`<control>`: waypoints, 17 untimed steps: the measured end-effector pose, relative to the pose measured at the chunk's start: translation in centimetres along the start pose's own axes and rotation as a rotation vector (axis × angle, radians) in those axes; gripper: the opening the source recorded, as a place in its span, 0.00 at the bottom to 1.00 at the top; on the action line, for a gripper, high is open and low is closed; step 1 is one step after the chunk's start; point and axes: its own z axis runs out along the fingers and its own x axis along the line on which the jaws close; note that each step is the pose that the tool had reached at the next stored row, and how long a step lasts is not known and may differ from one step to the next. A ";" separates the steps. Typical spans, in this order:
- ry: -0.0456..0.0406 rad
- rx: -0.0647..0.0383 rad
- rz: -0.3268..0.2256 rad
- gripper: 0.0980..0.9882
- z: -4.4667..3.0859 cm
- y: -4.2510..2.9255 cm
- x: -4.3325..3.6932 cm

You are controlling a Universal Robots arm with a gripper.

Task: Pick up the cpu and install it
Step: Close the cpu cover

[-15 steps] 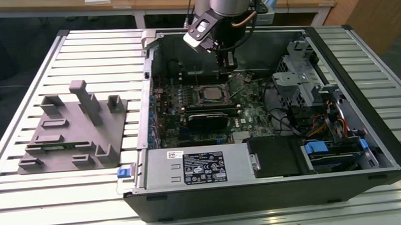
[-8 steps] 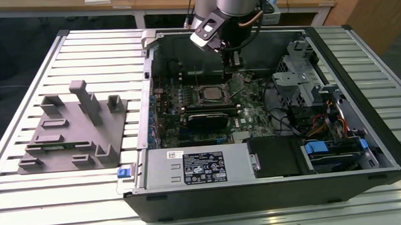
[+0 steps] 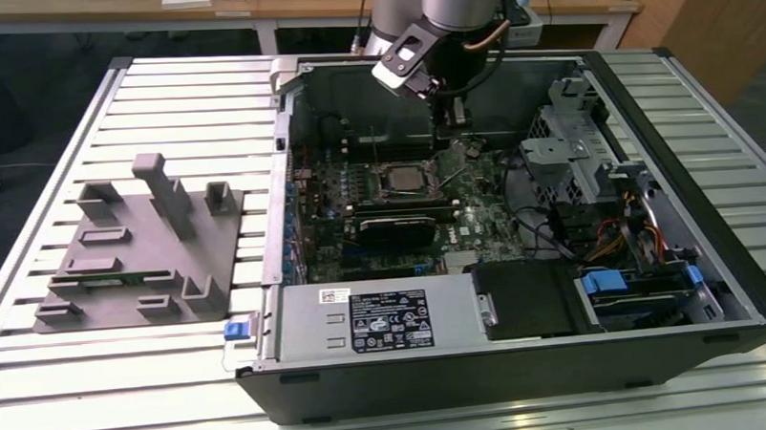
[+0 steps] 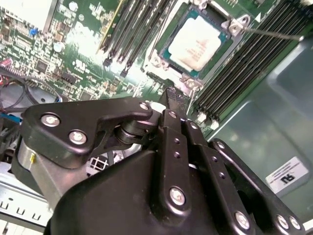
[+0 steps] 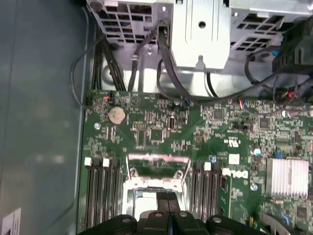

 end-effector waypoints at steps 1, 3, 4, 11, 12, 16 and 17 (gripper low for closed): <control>0.0001 0.000 0.000 0.01 0.06 0.18 0.03; 0.0001 0.000 0.000 0.01 0.15 0.51 0.10; -0.0001 0.001 0.000 0.01 0.19 0.66 0.14; 0.0001 0.000 0.000 0.01 0.44 1.46 0.31; 0.0000 0.001 0.000 0.01 0.48 1.57 0.34; -0.0001 0.001 0.000 0.01 0.59 1.86 0.43; -0.0003 0.001 0.000 0.01 0.60 1.95 0.43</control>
